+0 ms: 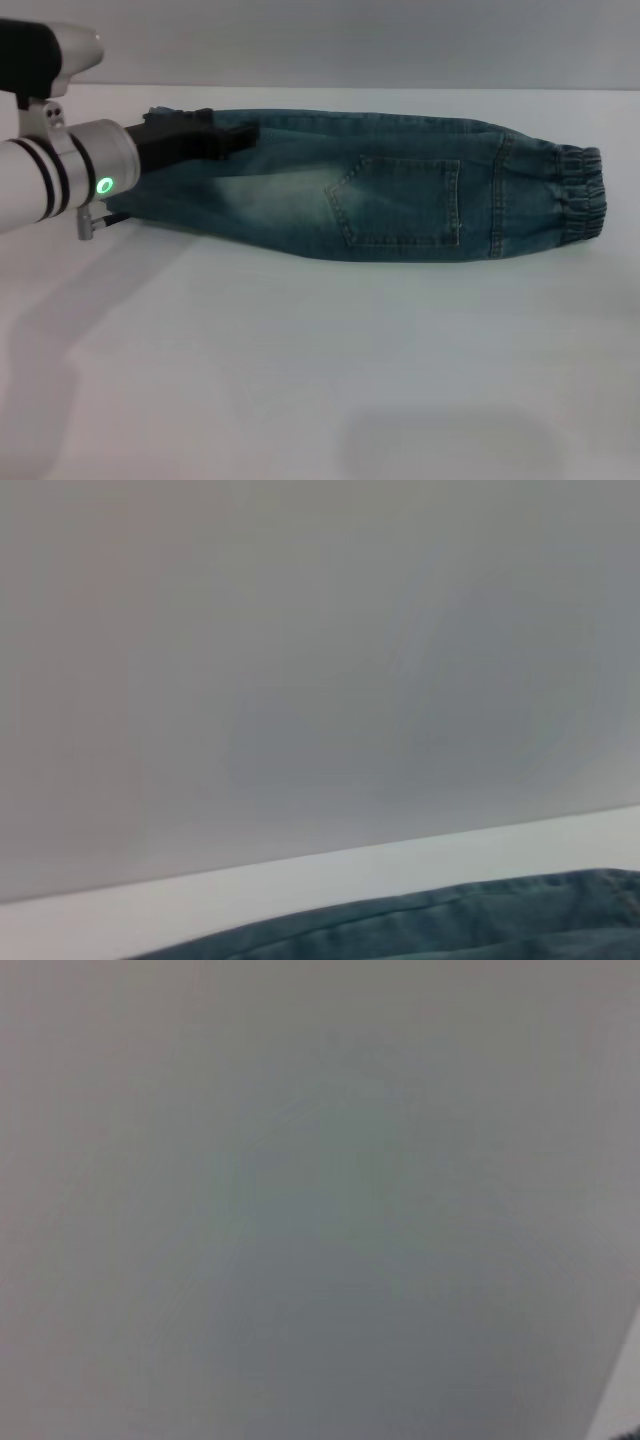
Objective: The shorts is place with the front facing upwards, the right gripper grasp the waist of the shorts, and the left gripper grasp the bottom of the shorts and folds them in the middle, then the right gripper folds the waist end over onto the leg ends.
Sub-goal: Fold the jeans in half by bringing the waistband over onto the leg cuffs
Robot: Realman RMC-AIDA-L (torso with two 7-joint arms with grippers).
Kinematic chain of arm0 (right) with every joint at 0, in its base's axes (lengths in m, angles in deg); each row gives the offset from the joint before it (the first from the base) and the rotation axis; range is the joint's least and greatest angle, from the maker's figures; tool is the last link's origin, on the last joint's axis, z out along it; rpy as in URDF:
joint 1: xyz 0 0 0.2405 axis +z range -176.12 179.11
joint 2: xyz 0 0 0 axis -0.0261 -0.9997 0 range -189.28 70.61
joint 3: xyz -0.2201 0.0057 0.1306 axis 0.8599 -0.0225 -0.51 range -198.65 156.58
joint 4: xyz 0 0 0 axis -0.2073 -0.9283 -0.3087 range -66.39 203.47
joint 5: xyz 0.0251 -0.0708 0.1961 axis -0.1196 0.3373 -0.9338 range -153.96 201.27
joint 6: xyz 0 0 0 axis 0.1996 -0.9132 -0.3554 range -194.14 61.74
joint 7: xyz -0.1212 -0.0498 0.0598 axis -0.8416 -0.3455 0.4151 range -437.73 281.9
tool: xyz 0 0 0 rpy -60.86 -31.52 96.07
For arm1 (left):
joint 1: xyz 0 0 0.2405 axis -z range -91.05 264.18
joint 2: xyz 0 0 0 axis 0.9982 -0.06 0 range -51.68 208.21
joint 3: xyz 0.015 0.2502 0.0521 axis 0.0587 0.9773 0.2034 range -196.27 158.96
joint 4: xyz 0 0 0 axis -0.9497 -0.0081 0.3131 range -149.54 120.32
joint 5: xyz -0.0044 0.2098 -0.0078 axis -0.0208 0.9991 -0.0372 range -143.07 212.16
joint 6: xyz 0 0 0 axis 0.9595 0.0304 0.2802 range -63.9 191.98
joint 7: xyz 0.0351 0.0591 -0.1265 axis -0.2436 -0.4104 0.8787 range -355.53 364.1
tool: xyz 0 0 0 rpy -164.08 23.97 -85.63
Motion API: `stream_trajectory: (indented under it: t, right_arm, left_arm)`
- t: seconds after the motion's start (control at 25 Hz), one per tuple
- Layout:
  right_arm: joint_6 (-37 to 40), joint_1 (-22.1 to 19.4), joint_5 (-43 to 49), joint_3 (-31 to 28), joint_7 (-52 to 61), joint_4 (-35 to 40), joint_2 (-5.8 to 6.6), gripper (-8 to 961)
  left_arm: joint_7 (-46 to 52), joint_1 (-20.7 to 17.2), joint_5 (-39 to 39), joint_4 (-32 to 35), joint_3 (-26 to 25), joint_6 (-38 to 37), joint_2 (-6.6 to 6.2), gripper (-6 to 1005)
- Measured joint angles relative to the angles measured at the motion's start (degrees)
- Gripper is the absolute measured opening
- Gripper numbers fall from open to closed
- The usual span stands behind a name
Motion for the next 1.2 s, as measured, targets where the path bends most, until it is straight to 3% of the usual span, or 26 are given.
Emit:
stream_trajectory:
  t: [0.32,0.68,1.2]
  right_arm:
    - [-5.71,2.86,1.16,-0.12,0.26,-0.66,0.09,675]
    - [-12.13,7.00,1.50,0.86,-0.17,-7.06,0.05,674]
    - [-16.52,6.60,1.62,2.90,-1.70,-12.63,-0.31,676]
  left_arm:
    - [0.08,2.93,0.86,2.85,0.16,1.01,0.05,711]
    - [-0.22,3.07,0.86,2.78,0.12,1.60,0.10,711]
    - [-0.34,4.80,1.32,4.41,0.12,1.58,0.01,712]
